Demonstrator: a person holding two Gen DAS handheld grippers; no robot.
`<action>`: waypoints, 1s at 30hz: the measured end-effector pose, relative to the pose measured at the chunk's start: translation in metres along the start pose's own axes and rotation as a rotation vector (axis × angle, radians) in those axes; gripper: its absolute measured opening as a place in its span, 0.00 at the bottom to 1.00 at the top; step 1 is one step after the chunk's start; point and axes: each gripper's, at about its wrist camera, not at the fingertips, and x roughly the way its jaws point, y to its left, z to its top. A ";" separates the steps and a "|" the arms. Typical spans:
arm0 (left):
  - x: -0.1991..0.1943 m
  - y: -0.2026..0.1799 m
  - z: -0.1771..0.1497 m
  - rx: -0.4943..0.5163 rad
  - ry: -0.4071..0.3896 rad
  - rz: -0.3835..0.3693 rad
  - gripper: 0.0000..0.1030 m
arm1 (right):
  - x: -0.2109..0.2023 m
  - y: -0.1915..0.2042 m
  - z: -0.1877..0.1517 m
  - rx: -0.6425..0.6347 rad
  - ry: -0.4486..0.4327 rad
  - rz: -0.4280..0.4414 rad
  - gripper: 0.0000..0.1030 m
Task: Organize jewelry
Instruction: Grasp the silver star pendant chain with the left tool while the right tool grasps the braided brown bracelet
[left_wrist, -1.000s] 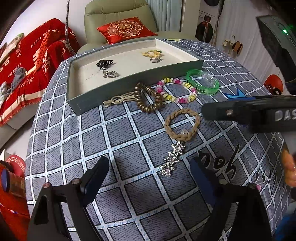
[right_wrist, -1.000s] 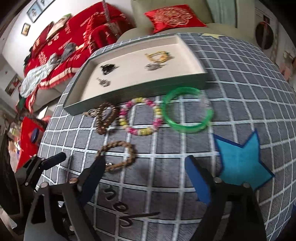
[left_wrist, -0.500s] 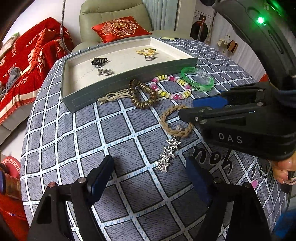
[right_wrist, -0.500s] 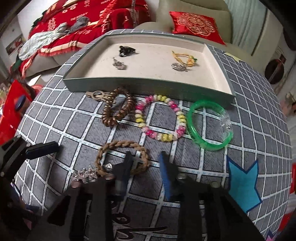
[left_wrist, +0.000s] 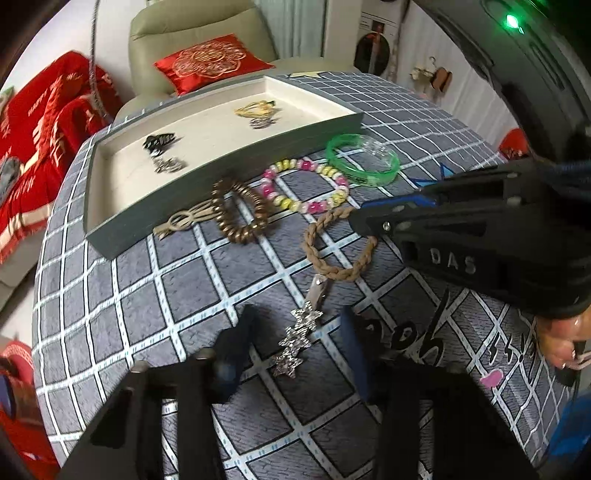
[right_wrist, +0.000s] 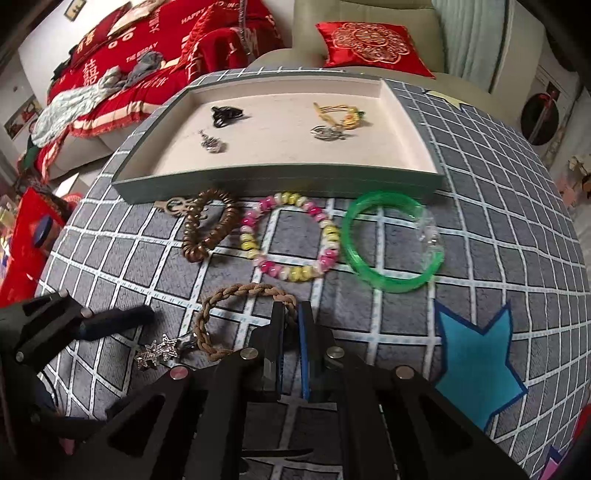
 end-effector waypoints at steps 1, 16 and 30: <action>0.000 -0.001 0.001 0.003 0.002 -0.007 0.36 | -0.002 -0.002 -0.001 0.007 -0.003 0.001 0.07; -0.029 0.018 0.001 -0.115 -0.080 -0.056 0.32 | -0.041 -0.018 0.002 0.054 -0.077 0.035 0.07; -0.065 0.052 0.035 -0.197 -0.205 -0.038 0.32 | -0.071 -0.019 0.036 0.105 -0.176 0.094 0.07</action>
